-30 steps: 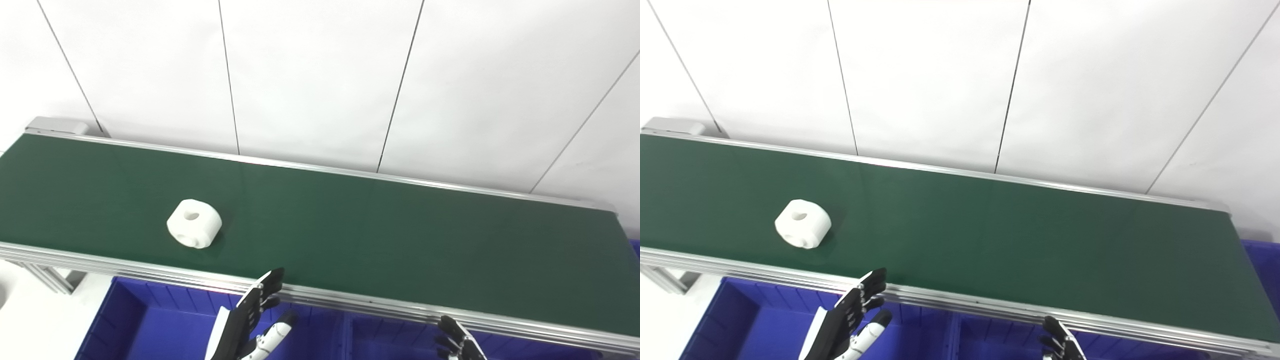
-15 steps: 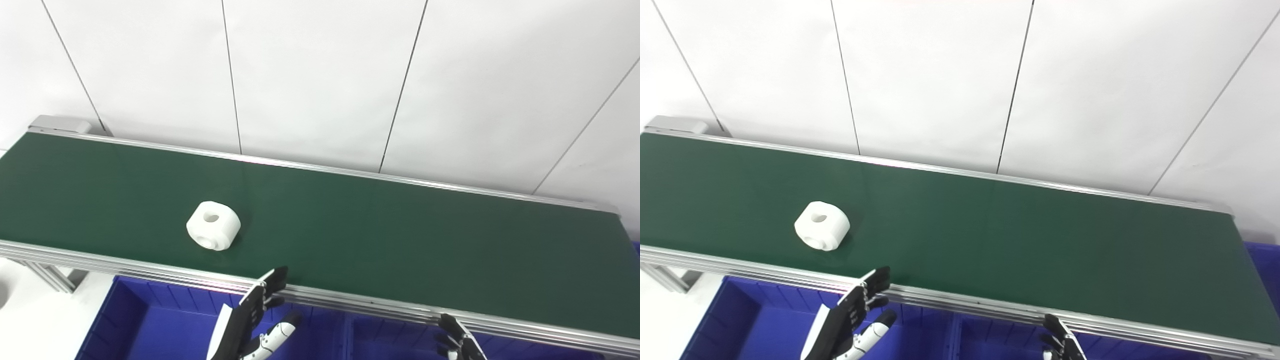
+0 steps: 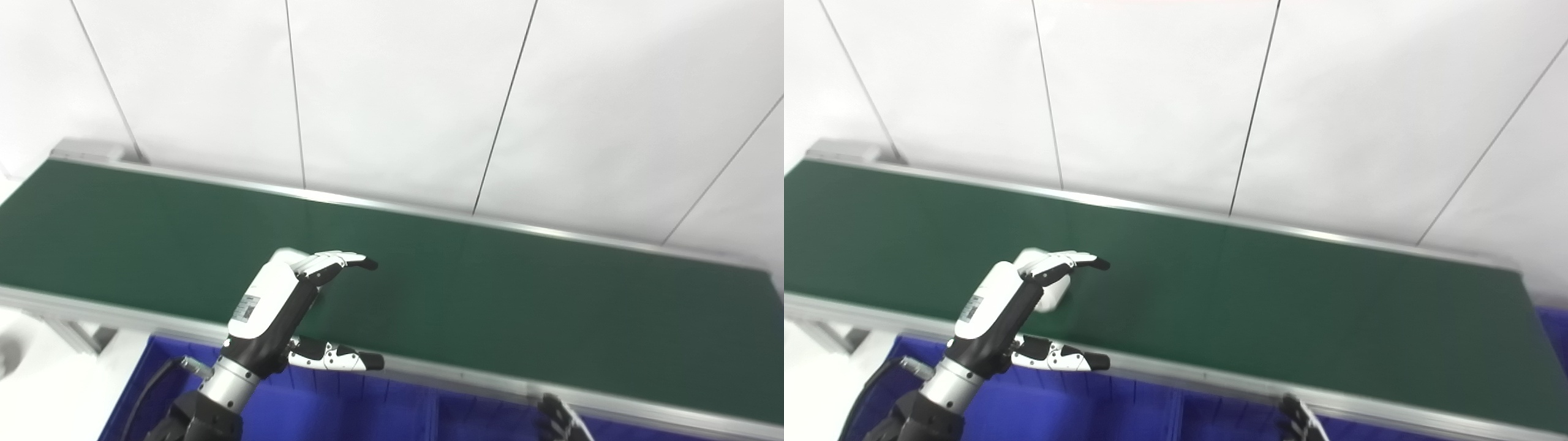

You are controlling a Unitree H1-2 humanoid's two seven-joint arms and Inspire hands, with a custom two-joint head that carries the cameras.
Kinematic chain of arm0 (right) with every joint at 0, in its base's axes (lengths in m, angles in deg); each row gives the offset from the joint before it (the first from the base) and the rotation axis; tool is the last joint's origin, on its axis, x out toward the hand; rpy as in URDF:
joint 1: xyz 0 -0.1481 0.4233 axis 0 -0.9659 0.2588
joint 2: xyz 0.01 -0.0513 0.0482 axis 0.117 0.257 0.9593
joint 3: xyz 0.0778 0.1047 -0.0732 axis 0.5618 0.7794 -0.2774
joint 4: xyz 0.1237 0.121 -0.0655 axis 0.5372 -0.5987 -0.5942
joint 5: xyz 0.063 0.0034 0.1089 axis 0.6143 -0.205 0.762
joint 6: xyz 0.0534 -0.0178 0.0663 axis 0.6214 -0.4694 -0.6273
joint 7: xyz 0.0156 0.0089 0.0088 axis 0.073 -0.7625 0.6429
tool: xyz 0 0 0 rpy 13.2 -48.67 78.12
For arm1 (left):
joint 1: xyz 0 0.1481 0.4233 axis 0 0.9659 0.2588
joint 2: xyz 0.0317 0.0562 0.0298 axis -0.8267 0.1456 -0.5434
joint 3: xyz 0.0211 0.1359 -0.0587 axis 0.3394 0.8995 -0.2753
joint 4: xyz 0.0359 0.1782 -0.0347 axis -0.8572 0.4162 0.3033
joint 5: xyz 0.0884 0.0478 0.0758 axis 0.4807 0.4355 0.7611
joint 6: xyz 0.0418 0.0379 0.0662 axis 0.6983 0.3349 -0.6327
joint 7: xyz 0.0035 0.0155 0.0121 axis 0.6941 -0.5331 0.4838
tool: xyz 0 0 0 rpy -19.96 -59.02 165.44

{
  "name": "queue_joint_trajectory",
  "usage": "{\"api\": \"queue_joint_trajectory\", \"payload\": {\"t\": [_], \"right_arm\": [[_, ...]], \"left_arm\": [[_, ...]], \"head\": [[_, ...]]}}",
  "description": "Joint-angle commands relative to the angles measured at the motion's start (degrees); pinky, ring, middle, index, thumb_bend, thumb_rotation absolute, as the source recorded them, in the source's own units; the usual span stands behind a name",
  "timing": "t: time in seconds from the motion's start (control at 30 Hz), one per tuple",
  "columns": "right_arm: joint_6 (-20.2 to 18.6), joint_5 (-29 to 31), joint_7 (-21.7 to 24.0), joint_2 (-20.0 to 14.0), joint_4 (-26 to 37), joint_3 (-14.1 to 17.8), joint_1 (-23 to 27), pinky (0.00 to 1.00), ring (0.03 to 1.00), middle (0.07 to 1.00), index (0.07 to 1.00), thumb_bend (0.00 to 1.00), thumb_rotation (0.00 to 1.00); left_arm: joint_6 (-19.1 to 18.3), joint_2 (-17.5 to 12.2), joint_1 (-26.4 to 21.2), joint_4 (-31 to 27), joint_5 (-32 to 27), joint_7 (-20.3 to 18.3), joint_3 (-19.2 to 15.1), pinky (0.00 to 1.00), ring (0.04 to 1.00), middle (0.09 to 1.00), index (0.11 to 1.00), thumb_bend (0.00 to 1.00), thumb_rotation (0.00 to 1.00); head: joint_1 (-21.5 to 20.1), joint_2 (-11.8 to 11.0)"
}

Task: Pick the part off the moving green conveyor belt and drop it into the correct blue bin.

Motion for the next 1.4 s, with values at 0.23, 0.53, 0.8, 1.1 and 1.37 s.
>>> {"api": "queue_joint_trajectory", "payload": {"t": [0.23,0.53,0.8,1.1,1.37], "right_arm": [[2.17,-0.48,0.08,0.41,1.29,-0.12,0.08,0.72,0.777,0.825,0.848,0.73,0.95],[2.14,-0.58,0.26,0.86,2.44,-0.96,-0.66,0.71,0.775,0.838,0.855,0.78,0.95],[0.86,-1.04,0.13,1.76,4.40,-1.49,-1.68,0.71,0.776,0.840,0.860,0.81,0.95],[0.06,-0.89,0.44,2.31,5.89,-1.91,-2.66,0.70,0.772,0.841,0.862,0.81,0.94],[-0.50,-0.10,0.89,2.21,6.67,-2.05,-3.16,0.69,0.775,0.848,0.868,0.77,0.92]], "left_arm": [[4.51,-5.18,-9.81,14.48,7.72,3.18,2.18,0.83,0.843,0.837,0.840,0.94,0.37],[5.21,-7.46,-16.49,30.57,12.09,6.74,6.13,0.82,0.828,0.818,0.824,0.91,0.33],[4.22,-8.32,-19.70,39.47,14.49,9.00,10.51,0.84,0.842,0.834,0.828,0.88,0.35],[3.48,-8.99,-22.42,41.73,14.43,9.37,13.64,0.81,0.806,0.775,0.728,0.81,0.32],[2.93,-9.12,-22.41,38.60,15.60,10.79,15.18,0.54,0.525,0.510,0.485,0.52,0.00]], "head": [[-0.10,0.32],[-0.53,0.85],[-1.17,1.32],[-1.86,2.14],[-1.77,2.47]]}}
